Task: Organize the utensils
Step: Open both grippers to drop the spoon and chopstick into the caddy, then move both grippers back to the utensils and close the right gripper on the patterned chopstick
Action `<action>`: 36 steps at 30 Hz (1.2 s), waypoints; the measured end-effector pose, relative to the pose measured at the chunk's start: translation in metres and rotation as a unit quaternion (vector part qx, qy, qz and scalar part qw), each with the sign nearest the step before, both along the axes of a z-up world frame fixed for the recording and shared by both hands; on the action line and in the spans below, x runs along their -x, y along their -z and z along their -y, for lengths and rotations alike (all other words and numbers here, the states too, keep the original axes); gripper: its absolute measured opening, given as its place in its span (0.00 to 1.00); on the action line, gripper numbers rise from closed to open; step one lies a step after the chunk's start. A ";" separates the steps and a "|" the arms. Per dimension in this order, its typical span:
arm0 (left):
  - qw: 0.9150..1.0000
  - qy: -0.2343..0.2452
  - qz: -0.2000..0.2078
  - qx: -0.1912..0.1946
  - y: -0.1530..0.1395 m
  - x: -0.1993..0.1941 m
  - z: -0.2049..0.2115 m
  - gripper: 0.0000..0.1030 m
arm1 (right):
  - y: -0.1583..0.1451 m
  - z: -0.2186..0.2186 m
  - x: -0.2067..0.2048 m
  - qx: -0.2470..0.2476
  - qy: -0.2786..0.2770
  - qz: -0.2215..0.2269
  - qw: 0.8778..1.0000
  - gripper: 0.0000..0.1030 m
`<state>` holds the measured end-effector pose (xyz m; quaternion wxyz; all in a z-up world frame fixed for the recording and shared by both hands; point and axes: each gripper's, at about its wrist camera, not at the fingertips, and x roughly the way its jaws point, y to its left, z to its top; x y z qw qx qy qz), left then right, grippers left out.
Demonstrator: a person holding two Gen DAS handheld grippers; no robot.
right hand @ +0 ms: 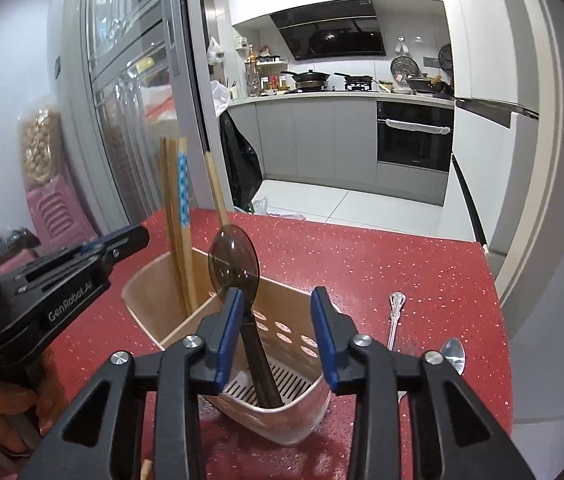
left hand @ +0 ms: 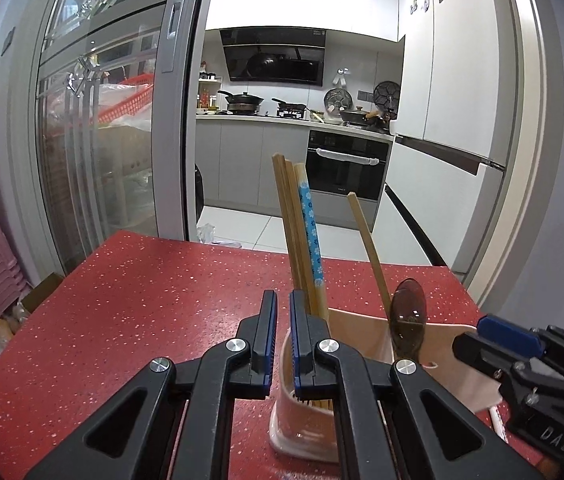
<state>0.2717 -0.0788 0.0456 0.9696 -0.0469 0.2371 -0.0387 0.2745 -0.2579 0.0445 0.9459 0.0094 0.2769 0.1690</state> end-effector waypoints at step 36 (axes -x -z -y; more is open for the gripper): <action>0.980 -0.024 -0.199 -0.001 0.084 0.157 -0.052 1.00 | 0.051 -0.002 0.117 -0.047 0.003 -0.197 0.979 0.80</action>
